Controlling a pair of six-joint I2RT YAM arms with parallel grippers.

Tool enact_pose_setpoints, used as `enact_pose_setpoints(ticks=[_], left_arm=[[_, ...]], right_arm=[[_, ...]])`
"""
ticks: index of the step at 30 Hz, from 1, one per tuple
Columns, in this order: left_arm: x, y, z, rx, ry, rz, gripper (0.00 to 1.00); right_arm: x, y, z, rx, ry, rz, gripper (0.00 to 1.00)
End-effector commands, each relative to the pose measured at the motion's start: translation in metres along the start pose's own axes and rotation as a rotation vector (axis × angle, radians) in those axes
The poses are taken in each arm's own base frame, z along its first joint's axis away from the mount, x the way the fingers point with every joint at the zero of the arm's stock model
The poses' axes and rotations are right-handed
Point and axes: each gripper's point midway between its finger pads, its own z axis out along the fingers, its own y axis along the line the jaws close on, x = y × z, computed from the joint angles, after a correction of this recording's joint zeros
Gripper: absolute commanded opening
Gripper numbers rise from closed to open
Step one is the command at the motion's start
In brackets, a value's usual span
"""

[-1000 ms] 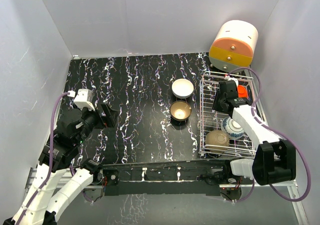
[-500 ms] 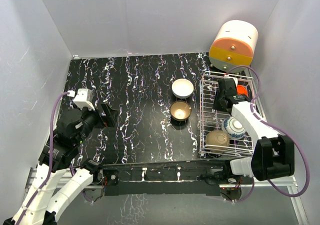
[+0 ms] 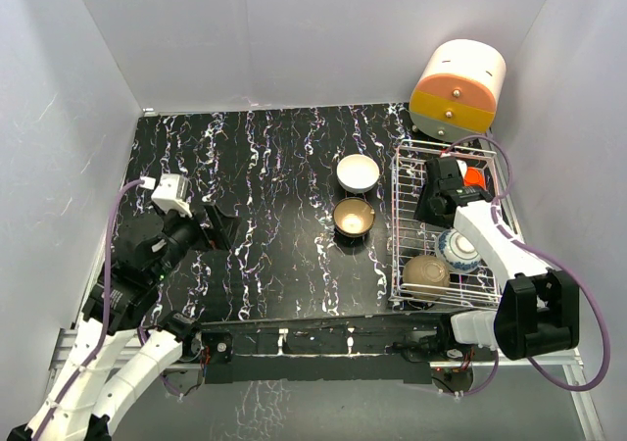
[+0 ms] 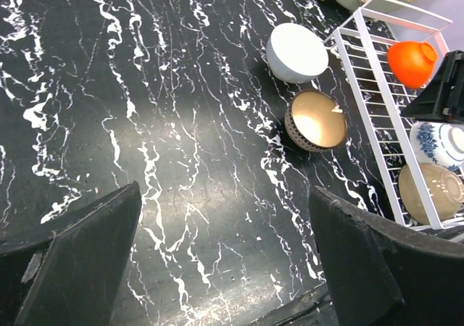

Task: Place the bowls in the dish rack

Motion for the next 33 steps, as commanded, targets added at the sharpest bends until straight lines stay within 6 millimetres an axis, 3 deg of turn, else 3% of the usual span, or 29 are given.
enact_pose_setpoints(ticks=[1, 5, 11, 17, 26, 33], left_arm=[[-0.002, -0.017, 0.011, 0.087, 0.004, -0.003, 0.97], [-0.006, -0.025, 0.019, 0.121, 0.019, 0.005, 0.97], [-0.019, -0.032, 0.015, 0.143, -0.016, -0.003, 0.97], [-0.022, -0.034, 0.012, 0.147, -0.021, -0.014, 0.97], [-0.023, -0.040, 0.008, 0.184, -0.033, -0.016, 0.97], [-0.022, -0.038, -0.002, 0.188, -0.048, 0.003, 0.97]], right_arm=[[-0.011, 0.006, -0.011, 0.013, -0.030, 0.044, 0.41], [-0.014, -0.014, -0.017, 0.109, -0.078, 0.052, 0.43], [-0.017, -0.008, -0.012, 0.090, -0.082, 0.078, 0.49], [0.006, -0.019, 0.001, 0.178, 0.013, 0.099, 0.52], [0.007, -0.045, -0.018, 0.269, -0.064, 0.196, 0.58], [0.031, -0.058, -0.010, 0.337, 0.019, 0.199, 0.62]])
